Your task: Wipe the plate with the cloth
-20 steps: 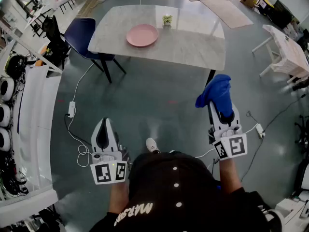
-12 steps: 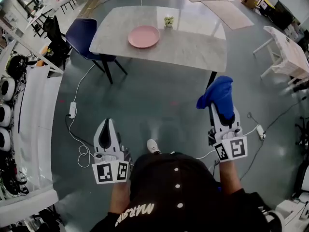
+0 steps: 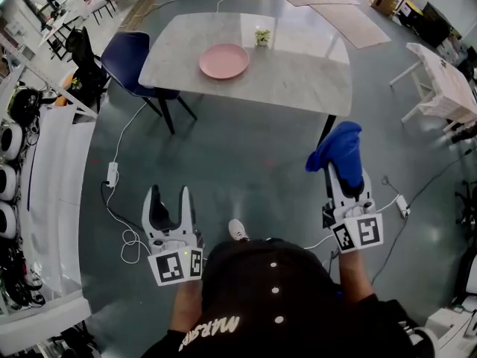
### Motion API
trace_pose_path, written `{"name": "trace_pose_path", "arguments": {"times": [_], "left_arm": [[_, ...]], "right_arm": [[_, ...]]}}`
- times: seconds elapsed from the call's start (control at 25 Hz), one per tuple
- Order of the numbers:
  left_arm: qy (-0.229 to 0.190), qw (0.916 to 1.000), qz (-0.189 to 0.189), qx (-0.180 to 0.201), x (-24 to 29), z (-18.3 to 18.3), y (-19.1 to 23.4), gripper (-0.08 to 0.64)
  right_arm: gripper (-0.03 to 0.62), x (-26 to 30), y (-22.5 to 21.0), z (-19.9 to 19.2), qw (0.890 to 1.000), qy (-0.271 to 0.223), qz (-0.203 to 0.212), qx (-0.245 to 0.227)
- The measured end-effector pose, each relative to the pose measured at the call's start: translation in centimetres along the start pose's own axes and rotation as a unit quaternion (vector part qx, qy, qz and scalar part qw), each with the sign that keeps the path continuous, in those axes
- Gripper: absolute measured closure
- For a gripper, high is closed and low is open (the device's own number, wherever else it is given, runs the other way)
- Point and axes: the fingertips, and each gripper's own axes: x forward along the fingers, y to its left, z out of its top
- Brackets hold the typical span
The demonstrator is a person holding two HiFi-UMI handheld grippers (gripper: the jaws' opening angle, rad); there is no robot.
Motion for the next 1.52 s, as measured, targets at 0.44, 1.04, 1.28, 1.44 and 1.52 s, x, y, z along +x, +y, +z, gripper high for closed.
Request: {"name": "trace_pose_path", "arguments": {"times": [0.44,1.04,1.28,1.44,1.52], "left_arm": [[-0.007,0.9998,-0.014,-0.016,2.8,0.2,4.0,0.267],[0.008,0.9990,-0.043,-0.005,3.7,-1.0,6.5,0.265],[0.014,0.9988,-0.046,-0.007,5.3,-1.4,7.1,0.265],[0.016,0.9988,-0.047,-0.006,6.8,-1.5,6.7,0.265],[0.016,0.9988,-0.046,-0.008,7.9,-1.6,6.8,0.265]], "right_arm": [[0.443,2.6,2.2,0.2,1.000,-0.011,-0.019,-0.001],[0.443,4.0,4.5,-1.6,0.999,-0.005,-0.035,0.005],[0.443,6.1,4.4,-1.8,1.000,-0.005,-0.031,0.002],[0.443,7.3,3.5,-2.0,1.000,-0.001,-0.030,0.000],[0.443,8.1,2.9,-2.0,0.999,-0.001,-0.032,0.000]]}}
